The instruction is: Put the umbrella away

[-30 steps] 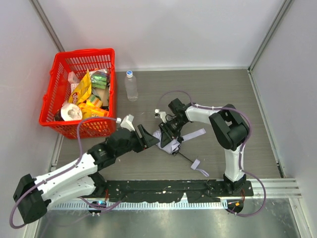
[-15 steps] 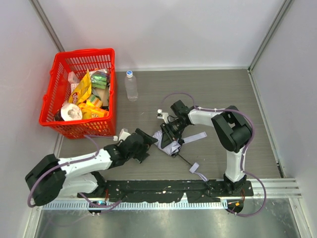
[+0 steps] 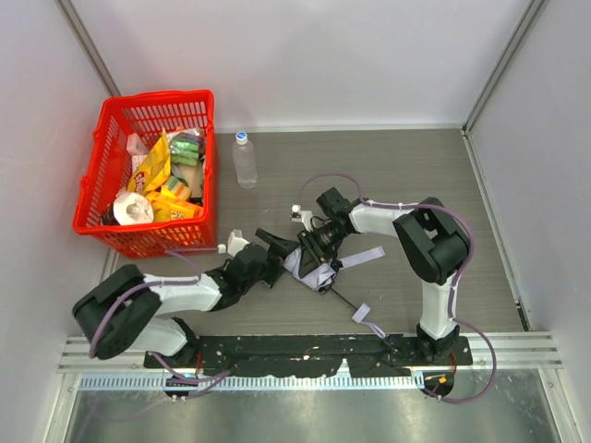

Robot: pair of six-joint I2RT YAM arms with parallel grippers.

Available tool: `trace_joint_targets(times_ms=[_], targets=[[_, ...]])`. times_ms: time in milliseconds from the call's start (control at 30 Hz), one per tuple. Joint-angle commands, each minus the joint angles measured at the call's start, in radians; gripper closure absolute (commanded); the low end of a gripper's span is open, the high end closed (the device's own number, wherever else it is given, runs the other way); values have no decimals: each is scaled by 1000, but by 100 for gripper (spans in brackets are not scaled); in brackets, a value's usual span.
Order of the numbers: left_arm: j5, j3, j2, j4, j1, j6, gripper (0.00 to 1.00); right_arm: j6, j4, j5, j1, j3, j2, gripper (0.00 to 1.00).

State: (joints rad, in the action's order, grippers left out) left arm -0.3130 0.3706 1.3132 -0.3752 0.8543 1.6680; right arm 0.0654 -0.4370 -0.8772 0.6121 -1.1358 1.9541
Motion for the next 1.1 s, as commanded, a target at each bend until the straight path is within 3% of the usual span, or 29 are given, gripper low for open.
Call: trace_joint_targets(times_ms=[0, 167, 267, 433, 533, 600, 700, 767, 867, 1067], targets=[[81, 20, 128, -277, -24, -95, 0, 59, -14, 113, 21, 27, 28, 99], [155, 11, 262, -441, -24, -82, 0, 77, -31, 118, 29, 8, 34, 99], [195, 7, 320, -511, -24, -67, 9, 85, -29, 130, 34, 8, 28, 99], [253, 25, 348, -475, -17, -102, 26, 105, 6, 178, 48, 21, -10, 99], [273, 34, 313, -372, -17, -117, 33, 111, 66, 208, 54, 59, -59, 99], [278, 31, 270, -309, -15, -116, 28, 96, 101, 248, 52, 68, -73, 99], [243, 28, 163, -135, -12, -103, 11, 59, 170, 299, 43, 86, -101, 99], [224, 4, 120, -106, -12, -77, 1, 39, 207, 299, 37, 97, -122, 99], [225, -10, 113, -111, -12, -48, 0, 13, 244, 319, 34, 103, -144, 99], [227, 19, 225, -250, -12, -40, 0, -1, 306, 201, 32, 134, -196, 99]])
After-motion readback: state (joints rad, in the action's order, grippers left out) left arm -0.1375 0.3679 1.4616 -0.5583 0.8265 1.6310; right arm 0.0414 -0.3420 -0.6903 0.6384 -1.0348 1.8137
